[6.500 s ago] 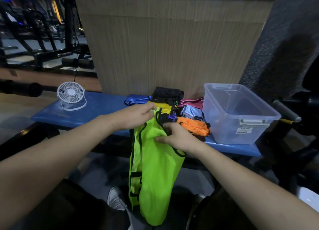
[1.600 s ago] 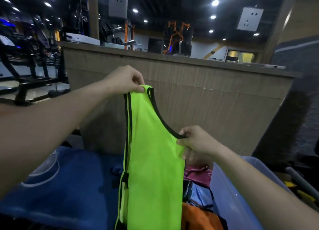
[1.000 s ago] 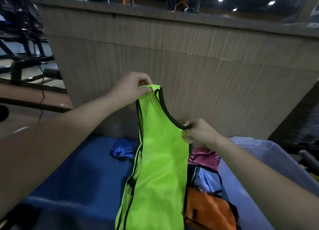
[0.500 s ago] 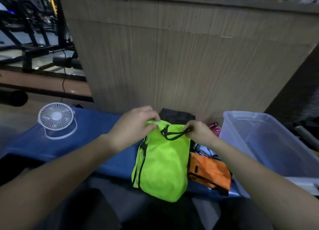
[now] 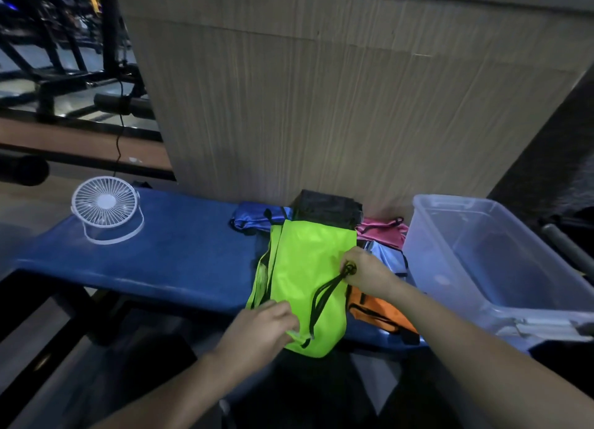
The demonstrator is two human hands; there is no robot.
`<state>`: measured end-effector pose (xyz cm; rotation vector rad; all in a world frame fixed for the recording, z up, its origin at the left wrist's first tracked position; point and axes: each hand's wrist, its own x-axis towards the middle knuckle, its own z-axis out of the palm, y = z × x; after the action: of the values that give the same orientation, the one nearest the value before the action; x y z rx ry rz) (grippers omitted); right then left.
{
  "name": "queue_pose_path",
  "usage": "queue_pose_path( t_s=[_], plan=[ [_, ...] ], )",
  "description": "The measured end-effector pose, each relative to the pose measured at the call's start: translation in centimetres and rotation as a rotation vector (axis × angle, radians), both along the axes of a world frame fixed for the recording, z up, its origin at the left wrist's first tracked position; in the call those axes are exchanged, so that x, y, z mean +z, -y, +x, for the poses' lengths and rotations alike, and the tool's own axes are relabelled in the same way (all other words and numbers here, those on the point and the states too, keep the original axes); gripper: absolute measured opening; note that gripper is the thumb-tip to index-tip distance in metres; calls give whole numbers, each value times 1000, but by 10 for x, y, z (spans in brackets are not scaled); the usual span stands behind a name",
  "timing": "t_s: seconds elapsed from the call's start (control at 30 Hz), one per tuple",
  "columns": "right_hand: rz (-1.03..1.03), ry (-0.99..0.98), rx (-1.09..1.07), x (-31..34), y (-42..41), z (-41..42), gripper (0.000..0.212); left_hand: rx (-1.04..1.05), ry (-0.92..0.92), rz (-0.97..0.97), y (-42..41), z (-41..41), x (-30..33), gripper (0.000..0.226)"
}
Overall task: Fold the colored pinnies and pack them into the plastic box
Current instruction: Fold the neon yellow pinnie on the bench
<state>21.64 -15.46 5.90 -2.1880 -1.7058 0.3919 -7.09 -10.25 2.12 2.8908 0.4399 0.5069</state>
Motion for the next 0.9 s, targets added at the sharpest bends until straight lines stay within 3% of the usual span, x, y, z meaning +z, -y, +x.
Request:
queue_pose_path(
  t_s=[0.23,0.33,0.4,0.53,0.67,0.73,0.9],
  plan=[
    [-126,101,30,-14,2,1,28,-40,-232,-170,-6,6,-48,29],
    [-237,140,0,-6,0,2,29,-18,-361,-248,-12,7,-50,45],
    [-207,122,-55,2,-4,3,25,20,-306,-302,-18,13,-35,37],
    [64,210,-204,10,-21,13,20,140,-23,-357,-48,40,12,11],
    [76,135,-207,12,-49,30,40,257,237,-300,-101,86,44,17],
    [13,123,-213,12,-62,35,47,297,147,-294,-128,107,51,35],
    [-109,182,-202,4,-78,40,49,311,-301,-423,-176,136,45,69]
  ],
)
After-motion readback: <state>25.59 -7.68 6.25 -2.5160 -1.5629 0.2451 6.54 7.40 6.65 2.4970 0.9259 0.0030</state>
